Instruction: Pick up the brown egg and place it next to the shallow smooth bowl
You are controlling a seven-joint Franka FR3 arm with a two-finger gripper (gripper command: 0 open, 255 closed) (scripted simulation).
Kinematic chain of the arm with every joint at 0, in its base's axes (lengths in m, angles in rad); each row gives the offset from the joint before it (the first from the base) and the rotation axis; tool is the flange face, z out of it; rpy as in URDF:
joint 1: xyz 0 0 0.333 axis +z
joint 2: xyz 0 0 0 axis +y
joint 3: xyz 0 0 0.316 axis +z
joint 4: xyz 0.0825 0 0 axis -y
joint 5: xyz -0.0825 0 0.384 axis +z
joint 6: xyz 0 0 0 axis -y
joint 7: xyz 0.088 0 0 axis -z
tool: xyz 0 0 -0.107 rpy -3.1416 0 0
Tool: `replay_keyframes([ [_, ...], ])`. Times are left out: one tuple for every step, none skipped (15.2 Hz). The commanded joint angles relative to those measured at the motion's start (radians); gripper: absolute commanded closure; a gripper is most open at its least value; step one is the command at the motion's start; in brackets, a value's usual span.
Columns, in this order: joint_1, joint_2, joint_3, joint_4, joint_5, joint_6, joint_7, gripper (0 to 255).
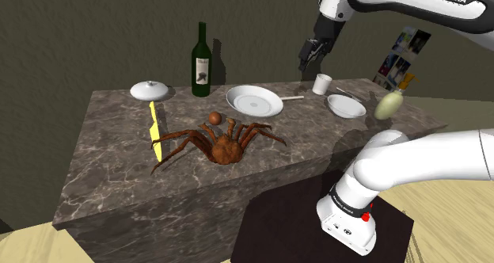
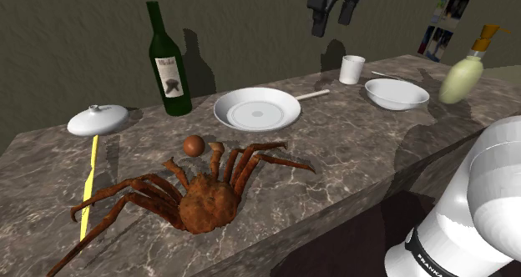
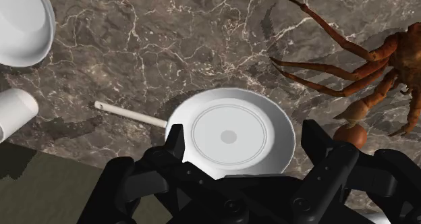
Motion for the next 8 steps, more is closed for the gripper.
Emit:
replay_keyframes([
  [0.0, 0.0, 0.0, 0.0, 0.0, 0.0, 0.0, 0],
  [0.004, 0.022, 0.012, -0.005, 0.008, 0.021, 0.016, 0],
  [0.008, 0.045, 0.024, -0.009, 0.015, 0.043, 0.031, 0],
  [0.011, 0.069, 0.037, -0.012, 0.022, 0.064, 0.046, 0],
  [0.015, 0.094, 0.049, -0.013, 0.029, 0.085, 0.061, 0],
  [0.019, 0.12, 0.061, -0.013, 0.035, 0.106, 0.076, 0],
  [0.022, 0.147, 0.073, -0.013, 0.041, 0.127, 0.091, 0],
  [0.025, 0.175, 0.085, -0.01, 0.046, 0.147, 0.106, 0],
])
